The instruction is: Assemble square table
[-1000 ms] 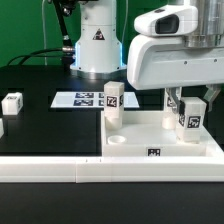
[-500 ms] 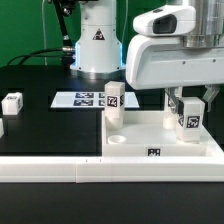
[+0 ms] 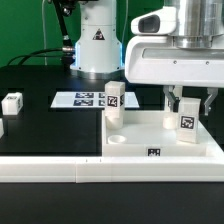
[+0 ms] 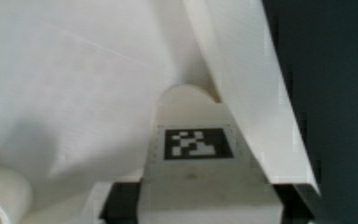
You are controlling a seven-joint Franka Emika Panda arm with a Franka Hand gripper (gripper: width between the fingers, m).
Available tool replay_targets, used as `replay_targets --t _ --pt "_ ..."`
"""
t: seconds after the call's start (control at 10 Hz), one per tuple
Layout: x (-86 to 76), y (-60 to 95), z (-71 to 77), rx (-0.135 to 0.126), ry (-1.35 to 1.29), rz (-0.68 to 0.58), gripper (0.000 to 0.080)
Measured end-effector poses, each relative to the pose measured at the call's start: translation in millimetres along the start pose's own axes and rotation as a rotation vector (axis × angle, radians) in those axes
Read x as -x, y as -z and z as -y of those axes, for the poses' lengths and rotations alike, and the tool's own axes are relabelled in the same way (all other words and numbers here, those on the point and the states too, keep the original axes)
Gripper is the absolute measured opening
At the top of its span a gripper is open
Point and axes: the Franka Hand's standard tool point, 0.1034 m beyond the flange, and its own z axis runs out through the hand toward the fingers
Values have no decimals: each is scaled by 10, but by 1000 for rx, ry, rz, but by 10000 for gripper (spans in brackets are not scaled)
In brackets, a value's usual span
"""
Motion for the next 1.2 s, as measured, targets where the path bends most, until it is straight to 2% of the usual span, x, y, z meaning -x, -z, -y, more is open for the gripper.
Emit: replay_targets --t 0.7,1.0,1.1,1.2 --pt "27 -9 9 -9 -590 19 290" --pt "26 -10 8 -10 -563 19 291" --pt "26 -10 6 -10 -530 20 490" --pt "33 -8 6 -5 -492 24 604"
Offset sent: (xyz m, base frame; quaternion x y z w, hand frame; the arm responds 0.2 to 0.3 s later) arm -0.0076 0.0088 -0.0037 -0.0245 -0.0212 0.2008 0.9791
